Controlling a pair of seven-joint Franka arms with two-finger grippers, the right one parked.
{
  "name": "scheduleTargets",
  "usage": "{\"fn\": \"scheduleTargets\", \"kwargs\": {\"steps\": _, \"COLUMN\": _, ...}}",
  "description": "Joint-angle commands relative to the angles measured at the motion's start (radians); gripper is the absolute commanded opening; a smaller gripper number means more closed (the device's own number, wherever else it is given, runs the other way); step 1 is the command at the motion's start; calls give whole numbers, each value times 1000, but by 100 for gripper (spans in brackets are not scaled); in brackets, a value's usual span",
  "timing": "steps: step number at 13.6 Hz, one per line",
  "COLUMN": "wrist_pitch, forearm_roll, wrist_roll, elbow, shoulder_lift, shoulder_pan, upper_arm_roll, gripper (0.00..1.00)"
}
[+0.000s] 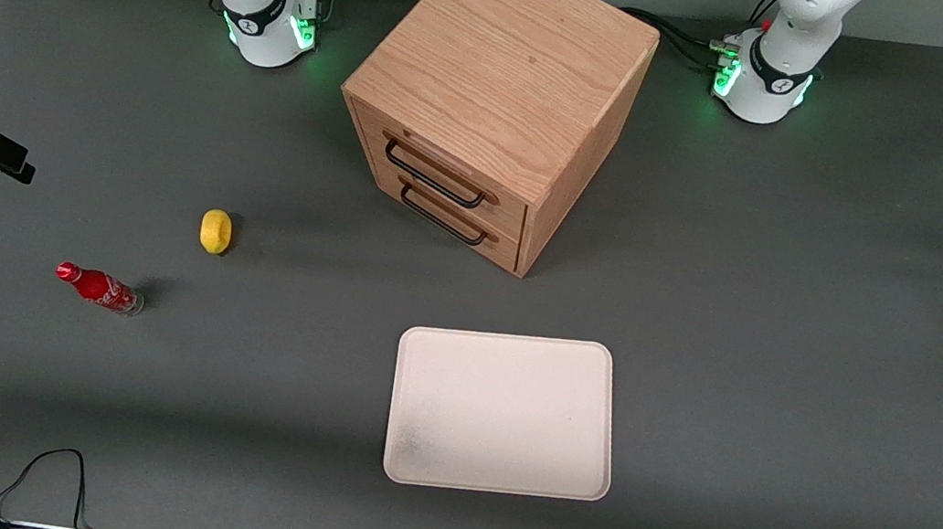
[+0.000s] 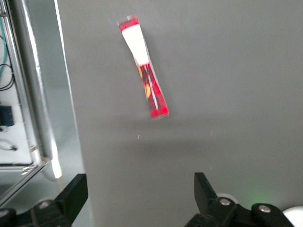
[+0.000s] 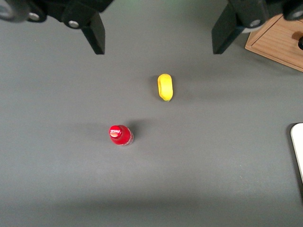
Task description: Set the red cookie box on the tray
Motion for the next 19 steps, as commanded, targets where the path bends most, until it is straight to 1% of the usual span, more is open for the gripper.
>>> {"fn": "scheduleTargets", "kwargs": {"steps": 1, "wrist_pitch": 52, "forearm_roll": -82, "wrist_roll": -167, "elbow": 24, "shoulder_lift": 55, "shoulder_pan": 49, "upper_arm_roll": -3, "gripper": 100}}
{"fn": "scheduleTargets", "kwargs": {"steps": 2, "wrist_pitch": 97, "forearm_roll": -99, "wrist_roll": -243, "elbow": 18, "shoulder_lift": 69, "shoulder_pan": 55, "upper_arm_roll": -4, "gripper": 100}}
{"fn": "scheduleTargets", "kwargs": {"steps": 3, "wrist_pitch": 120, "forearm_roll": -90, "wrist_roll": -355, "elbow": 18, "shoulder_lift": 99, "shoulder_pan": 43, "upper_arm_roll": -4, "gripper": 100}}
{"fn": "scheduleTargets", "kwargs": {"steps": 4, "wrist_pitch": 137, "forearm_roll": -70, "wrist_roll": -420, "elbow": 22, "shoulder_lift": 118, "shoulder_pan": 40, "upper_arm_roll": -6, "gripper": 100}}
{"fn": "scheduleTargets", "kwargs": {"steps": 5, "wrist_pitch": 155, "forearm_roll": -37, "wrist_roll": -434, "elbow": 16, "shoulder_lift": 121, "shoulder_pan": 29, "upper_arm_roll": -7, "gripper": 100}}
{"fn": "scheduleTargets", "kwargs": {"steps": 7, "wrist_pitch": 158, "forearm_roll": -21, "wrist_roll": -468, "elbow": 7, "shoulder_lift": 141, "shoulder_pan": 8, "upper_arm_roll": -6, "gripper": 100}}
{"fn": "scheduleTargets", "kwargs": {"steps": 9, "wrist_pitch": 192, "forearm_roll": -13, "wrist_roll": -488, "elbow": -40, "shoulder_lift": 155, "shoulder_pan": 8, "upper_arm_roll": -7, "gripper": 100}}
{"fn": "scheduleTargets", "kwargs": {"steps": 12, "wrist_pitch": 360, "forearm_roll": -12, "wrist_roll": -489, "elbow": -160, "shoulder_lift": 175, "shoulder_pan": 1, "upper_arm_roll": -7, "gripper": 100}}
{"fn": "scheduleTargets", "kwargs": {"steps": 13, "wrist_pitch": 426, "forearm_roll": -13, "wrist_roll": -491, "elbow": -192, "shoulder_lift": 192, "shoulder_pan": -15, "upper_arm_roll": -7, "gripper": 100}}
{"fn": "scheduleTargets", "kwargs": {"steps": 15, "wrist_pitch": 517, "forearm_roll": -13, "wrist_roll": -492, "elbow": -209, "shoulder_lift": 242, "shoulder_pan": -19, "upper_arm_roll": -7, "gripper": 100}}
{"fn": "scheduleTargets", "kwargs": {"steps": 19, "wrist_pitch": 643, "forearm_roll": -13, "wrist_roll": -479, "elbow": -209, "shoulder_lift": 339, "shoulder_pan": -23, "upper_arm_roll": -7, "gripper": 100}}
